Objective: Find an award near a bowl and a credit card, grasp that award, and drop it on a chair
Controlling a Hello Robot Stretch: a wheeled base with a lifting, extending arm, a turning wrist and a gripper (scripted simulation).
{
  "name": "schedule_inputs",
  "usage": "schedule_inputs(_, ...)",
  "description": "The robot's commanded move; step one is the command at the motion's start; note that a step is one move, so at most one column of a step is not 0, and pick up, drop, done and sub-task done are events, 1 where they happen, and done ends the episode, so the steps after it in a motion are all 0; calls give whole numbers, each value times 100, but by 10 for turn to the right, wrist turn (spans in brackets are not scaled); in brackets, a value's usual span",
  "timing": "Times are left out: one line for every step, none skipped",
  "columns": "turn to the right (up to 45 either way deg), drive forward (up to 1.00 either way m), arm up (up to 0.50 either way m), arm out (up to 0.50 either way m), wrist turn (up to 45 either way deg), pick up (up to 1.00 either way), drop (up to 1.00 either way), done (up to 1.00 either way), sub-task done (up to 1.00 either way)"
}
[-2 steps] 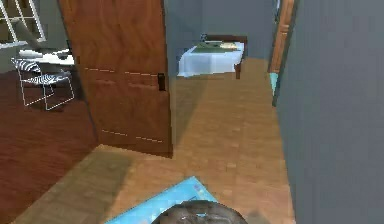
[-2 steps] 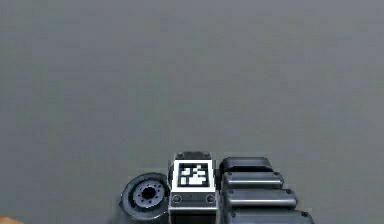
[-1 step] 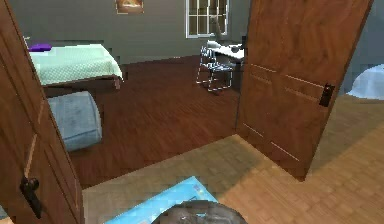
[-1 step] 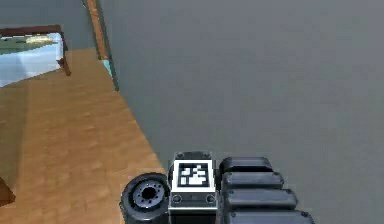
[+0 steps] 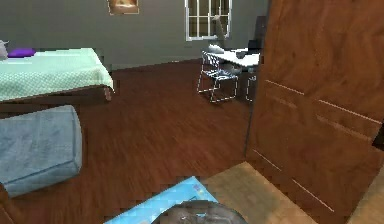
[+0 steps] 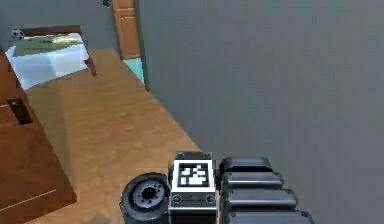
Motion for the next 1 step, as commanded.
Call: schedule_inputs(-60, 0, 0, 0, 0, 0, 0, 0, 0)
